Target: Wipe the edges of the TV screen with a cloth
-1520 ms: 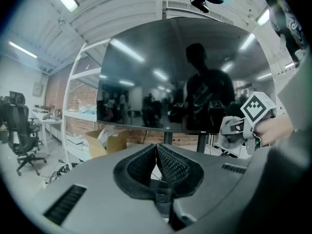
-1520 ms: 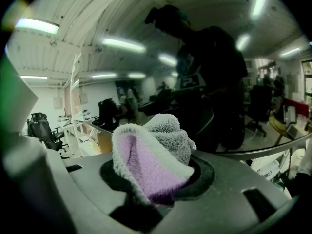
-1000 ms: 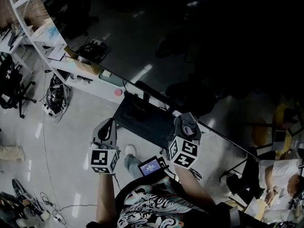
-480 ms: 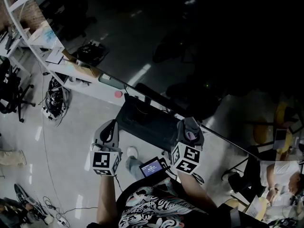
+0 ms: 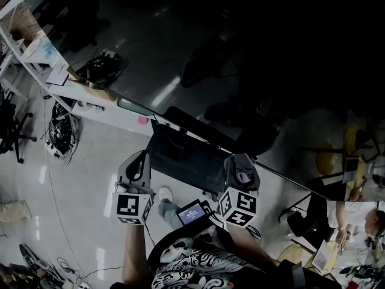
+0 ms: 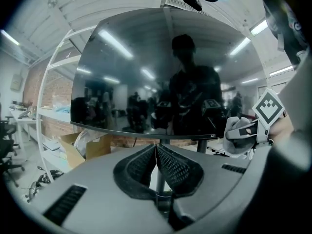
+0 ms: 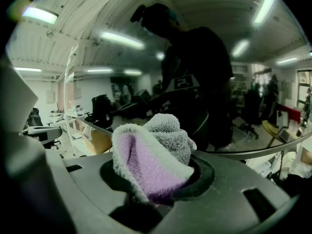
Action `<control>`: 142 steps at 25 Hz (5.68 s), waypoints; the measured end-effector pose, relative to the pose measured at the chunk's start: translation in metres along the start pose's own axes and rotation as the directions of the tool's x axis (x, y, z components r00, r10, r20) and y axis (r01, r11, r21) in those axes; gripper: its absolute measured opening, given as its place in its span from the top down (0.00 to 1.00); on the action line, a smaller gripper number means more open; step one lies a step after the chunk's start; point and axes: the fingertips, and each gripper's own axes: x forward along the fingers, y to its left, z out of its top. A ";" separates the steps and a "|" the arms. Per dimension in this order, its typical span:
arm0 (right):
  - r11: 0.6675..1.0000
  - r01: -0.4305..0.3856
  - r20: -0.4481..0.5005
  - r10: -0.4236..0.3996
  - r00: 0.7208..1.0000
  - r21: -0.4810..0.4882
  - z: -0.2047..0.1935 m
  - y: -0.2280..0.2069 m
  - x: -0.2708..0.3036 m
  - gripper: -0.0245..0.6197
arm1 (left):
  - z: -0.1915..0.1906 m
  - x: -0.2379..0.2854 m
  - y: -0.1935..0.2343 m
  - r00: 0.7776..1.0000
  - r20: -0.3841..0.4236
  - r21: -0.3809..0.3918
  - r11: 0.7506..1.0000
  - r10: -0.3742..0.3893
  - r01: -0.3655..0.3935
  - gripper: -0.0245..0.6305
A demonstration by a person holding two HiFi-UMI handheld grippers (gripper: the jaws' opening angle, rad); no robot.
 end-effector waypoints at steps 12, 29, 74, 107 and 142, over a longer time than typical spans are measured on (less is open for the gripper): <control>0.999 0.041 -0.044 -0.041 0.998 0.001 0.003 0.026 0.012 0.64 | 0.005 0.017 0.040 0.999 -0.014 -0.021 0.999 -0.048 0.048 0.94; 0.995 0.094 -0.070 -0.091 0.993 0.043 0.008 0.035 0.018 0.64 | 0.033 0.056 0.070 0.994 -0.015 0.012 0.994 -0.108 0.109 0.94; 0.922 0.372 -0.127 -0.359 0.925 0.104 0.014 0.052 0.030 0.64 | 0.064 0.093 0.122 0.926 0.003 0.114 0.920 -0.378 0.375 0.94; 0.938 0.342 -0.186 -0.346 0.920 -0.055 0.019 0.130 0.067 0.64 | 0.047 0.091 0.198 0.909 -0.026 0.071 0.906 -0.417 0.417 0.94; 0.913 0.266 -0.316 -0.362 0.877 -0.308 0.025 0.206 0.095 0.64 | 0.045 0.108 0.259 0.845 -0.027 0.068 0.842 -0.534 0.535 0.93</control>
